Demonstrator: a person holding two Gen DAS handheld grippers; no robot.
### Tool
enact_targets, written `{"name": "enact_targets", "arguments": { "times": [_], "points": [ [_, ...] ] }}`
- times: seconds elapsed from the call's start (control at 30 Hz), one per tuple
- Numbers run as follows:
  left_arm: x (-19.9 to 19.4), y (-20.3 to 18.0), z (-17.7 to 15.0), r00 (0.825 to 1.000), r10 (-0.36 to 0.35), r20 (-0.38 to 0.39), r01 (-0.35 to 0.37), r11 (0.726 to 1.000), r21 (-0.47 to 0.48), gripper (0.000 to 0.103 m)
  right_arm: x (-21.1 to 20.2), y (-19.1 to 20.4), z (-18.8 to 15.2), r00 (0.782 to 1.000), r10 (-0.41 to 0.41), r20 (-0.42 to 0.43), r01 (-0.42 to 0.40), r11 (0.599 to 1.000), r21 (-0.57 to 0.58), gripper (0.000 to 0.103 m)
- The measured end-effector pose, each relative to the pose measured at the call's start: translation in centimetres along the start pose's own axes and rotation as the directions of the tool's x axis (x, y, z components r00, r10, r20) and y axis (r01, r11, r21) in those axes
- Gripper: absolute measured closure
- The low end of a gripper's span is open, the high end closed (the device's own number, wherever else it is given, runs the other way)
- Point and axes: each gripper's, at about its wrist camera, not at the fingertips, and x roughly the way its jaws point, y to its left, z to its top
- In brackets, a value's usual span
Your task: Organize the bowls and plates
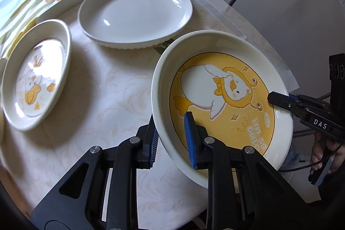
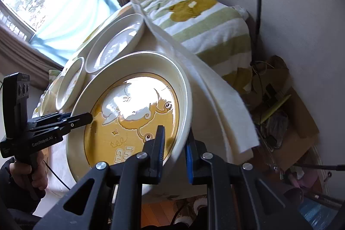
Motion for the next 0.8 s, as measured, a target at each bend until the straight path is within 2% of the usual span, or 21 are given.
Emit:
{"name": "enact_targets", "arguments": {
  "times": [0.2, 0.37, 0.63, 0.8],
  "points": [
    [-2.5, 1.6, -1.9, 0.997, 0.044, 0.057, -0.039, 0.996, -0.079, 0.083, -0.2, 2.8, 0.2, 1.000, 0.015, 0.004, -0.014, 0.992, -0.129, 0.087],
    [-5.8, 3.2, -4.4, 0.989, 0.114, 0.095, -0.094, 0.976, -0.196, 0.083, -0.3, 6.1, 0.8, 0.996, 0.081, -0.030, -0.085, 0.971, -0.224, 0.087],
    [-11.5, 7.5, -10.5, 0.966, 0.234, 0.112, -0.169, 0.896, -0.412, 0.083, 1.4, 14.2, 0.2, 0.975, 0.170, -0.145, -0.214, 0.893, -0.396, 0.087],
    [-13.6, 11.3, -14.7, 0.956, 0.277, 0.100, -0.195, 0.850, -0.490, 0.083, 3.5, 19.5, -1.9, 0.959, 0.197, -0.206, -0.271, 0.849, -0.453, 0.087]
  ]
}}
